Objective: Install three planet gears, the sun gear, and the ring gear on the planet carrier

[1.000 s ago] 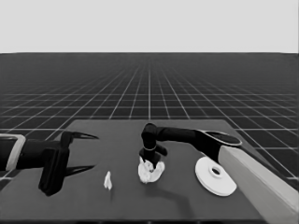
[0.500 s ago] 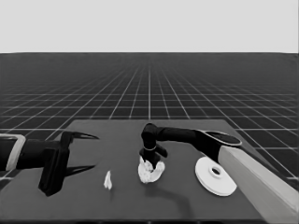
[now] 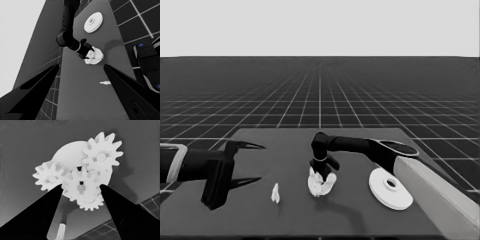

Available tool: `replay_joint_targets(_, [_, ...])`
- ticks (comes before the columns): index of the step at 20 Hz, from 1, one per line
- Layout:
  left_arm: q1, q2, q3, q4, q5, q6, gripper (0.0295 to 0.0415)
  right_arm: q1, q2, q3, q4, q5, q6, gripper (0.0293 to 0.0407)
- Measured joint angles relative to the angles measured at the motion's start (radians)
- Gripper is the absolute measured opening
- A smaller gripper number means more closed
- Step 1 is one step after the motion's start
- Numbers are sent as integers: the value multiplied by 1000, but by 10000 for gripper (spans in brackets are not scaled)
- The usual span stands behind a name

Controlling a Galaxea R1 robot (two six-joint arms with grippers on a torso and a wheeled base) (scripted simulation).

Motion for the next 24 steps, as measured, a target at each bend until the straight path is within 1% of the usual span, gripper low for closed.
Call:
replay_joint_targets(20, [0, 0, 0, 0, 0, 0, 385, 0, 0, 0, 0, 0, 209, 309])
replay_joint_targets(22, [0, 0, 0, 0, 0, 0, 385, 0, 0, 0, 0, 0, 219, 369])
replay_joint_targets(23, [0, 0, 0, 0, 0, 0, 385, 0, 0, 0, 0, 0, 221, 380])
replay_joint_targets(24, [0, 0, 0, 0, 0, 0, 385, 0, 0, 0, 0, 0, 223, 383])
